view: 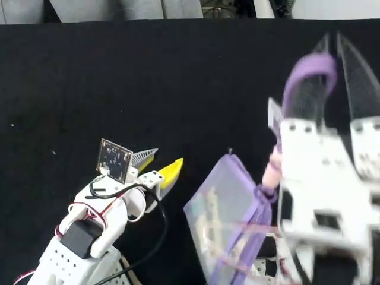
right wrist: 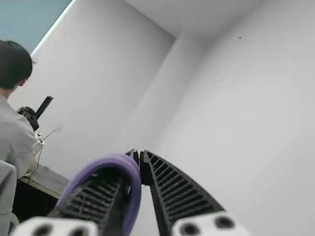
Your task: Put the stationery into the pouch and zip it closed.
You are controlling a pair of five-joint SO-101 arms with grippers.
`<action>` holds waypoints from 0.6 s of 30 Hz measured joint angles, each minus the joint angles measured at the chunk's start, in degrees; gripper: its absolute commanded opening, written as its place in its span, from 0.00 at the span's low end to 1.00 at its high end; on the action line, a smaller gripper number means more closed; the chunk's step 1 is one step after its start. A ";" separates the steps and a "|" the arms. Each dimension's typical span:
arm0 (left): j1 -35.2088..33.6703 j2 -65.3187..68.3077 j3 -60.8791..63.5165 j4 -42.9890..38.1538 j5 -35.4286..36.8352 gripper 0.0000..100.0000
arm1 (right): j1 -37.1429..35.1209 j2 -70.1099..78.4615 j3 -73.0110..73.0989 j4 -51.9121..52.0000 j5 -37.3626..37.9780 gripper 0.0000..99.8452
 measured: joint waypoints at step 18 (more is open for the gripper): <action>-3.08 0.00 0.00 0.00 -2.99 0.21 | 6.51 44.13 -20.92 -2.29 -11.08 0.01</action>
